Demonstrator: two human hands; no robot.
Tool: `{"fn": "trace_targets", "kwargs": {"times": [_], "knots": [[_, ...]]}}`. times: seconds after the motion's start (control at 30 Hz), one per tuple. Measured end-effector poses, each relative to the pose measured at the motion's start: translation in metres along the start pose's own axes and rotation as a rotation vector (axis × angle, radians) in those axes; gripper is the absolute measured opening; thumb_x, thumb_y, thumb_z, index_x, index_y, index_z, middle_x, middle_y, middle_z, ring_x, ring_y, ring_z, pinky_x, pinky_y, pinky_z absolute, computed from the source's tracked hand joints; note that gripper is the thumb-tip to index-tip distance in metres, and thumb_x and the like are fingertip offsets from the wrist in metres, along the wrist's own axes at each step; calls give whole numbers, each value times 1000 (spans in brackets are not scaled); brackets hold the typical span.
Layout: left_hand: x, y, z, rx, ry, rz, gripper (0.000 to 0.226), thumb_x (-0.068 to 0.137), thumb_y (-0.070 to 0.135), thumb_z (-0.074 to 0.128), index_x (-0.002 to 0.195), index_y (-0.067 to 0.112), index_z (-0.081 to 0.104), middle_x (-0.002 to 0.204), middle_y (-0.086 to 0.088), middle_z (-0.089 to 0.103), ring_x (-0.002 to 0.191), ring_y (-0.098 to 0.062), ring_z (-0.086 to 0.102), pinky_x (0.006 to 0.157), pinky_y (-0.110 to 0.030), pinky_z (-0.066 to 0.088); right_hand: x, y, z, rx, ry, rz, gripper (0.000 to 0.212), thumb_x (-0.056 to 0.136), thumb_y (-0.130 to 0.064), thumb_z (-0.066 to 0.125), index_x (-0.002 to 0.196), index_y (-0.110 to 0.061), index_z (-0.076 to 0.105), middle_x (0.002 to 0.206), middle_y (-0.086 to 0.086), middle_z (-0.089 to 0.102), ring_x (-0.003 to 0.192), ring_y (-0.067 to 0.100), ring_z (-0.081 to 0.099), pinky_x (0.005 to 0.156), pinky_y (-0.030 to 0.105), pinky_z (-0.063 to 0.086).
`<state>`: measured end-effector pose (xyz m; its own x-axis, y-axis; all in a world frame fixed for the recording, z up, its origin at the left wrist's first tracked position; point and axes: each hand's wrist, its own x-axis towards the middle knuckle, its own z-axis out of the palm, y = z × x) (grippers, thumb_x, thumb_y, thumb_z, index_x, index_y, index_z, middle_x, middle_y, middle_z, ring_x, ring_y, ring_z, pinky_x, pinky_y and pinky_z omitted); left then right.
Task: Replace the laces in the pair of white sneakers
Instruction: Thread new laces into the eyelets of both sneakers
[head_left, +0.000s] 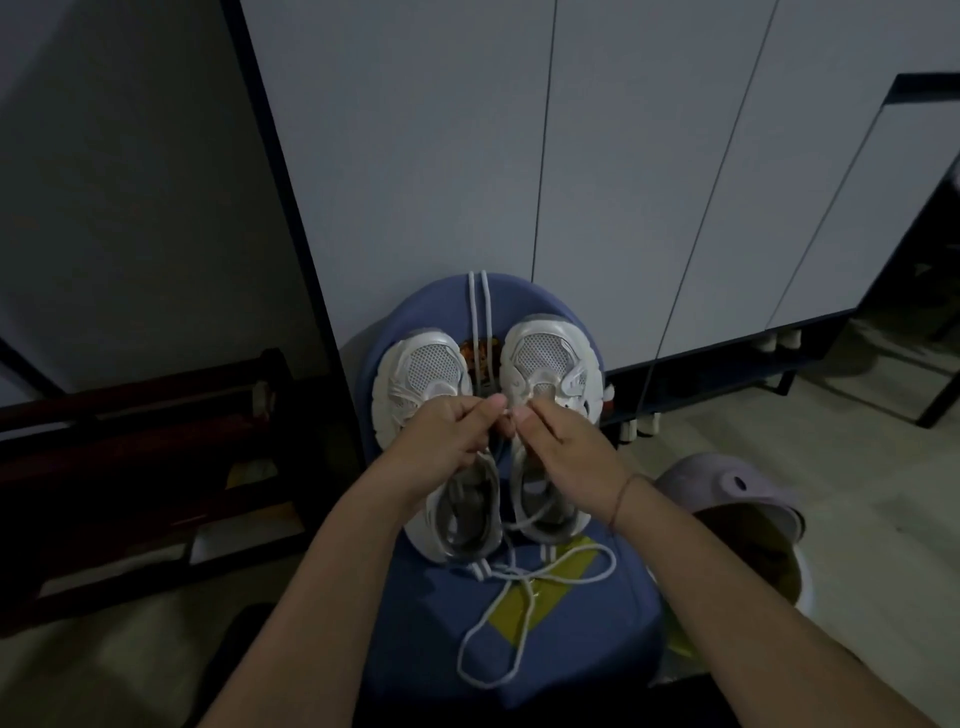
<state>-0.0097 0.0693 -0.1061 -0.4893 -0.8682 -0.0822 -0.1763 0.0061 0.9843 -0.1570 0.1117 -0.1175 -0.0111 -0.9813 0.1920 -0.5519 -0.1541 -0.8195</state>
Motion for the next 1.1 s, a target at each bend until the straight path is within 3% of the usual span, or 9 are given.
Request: {"fn": "trace_targets", "kwargs": {"times": [0.17,0.23,0.3,0.37,0.43,0.6,0.7,0.87,1.1], "knots": [[7,-7,-9,0,-24,-8,34,103,30,43,85,9,63,50,11,34,44,-2,26,42,-13,24,8,30,-35,240,290,181,38,99,-22,45,61,-18,44,51,-6,40,52,13,37,58,33,34],[10,-10,-8,21,-35,-8,33,105,25,40,88,9,64,52,11,37,46,-3,29,44,-12,28,8,45,-46,62,257,242,40,97,-19,47,57,-17,42,55,0,42,58,19,40,66,42,39],[12,-11,-1,74,-62,-6,31,105,20,40,92,10,67,55,9,47,49,-4,38,49,-13,35,5,48,-48,-59,183,259,28,94,-17,52,67,-18,48,68,2,51,68,18,47,75,37,43],[15,-11,10,113,-82,-6,28,104,18,44,94,9,69,62,3,60,50,-5,46,52,-13,40,0,41,-43,53,98,179,6,94,-18,54,89,-20,56,86,-1,59,81,11,54,80,28,44],[19,-10,22,119,-46,-5,25,101,18,51,92,6,71,67,-6,64,47,-7,49,49,-13,40,-2,33,-37,129,-20,106,13,96,-21,49,104,-16,59,94,-1,61,87,7,55,82,24,44],[35,-11,41,149,115,20,35,89,33,68,75,1,70,50,-5,59,41,-11,50,49,-20,40,7,39,-35,92,6,101,19,99,-17,44,89,-9,59,65,-2,50,60,9,46,66,32,44],[43,-13,50,121,182,27,35,87,32,70,75,-1,69,44,3,58,41,-9,50,48,-19,42,14,46,-41,181,99,174,20,96,-14,50,83,-4,61,52,-5,45,46,5,41,48,20,39],[55,-18,59,152,310,57,33,92,43,62,81,14,73,73,-2,71,67,-13,64,73,-33,55,29,62,-51,265,250,258,14,86,-16,67,73,-10,66,38,-16,48,37,-3,43,44,9,34],[64,-21,70,78,304,-61,48,86,59,50,83,17,72,85,-5,73,88,-24,69,91,-50,54,48,82,-54,61,406,255,7,83,-17,71,78,-11,71,68,-1,65,62,4,56,66,22,49]]}}
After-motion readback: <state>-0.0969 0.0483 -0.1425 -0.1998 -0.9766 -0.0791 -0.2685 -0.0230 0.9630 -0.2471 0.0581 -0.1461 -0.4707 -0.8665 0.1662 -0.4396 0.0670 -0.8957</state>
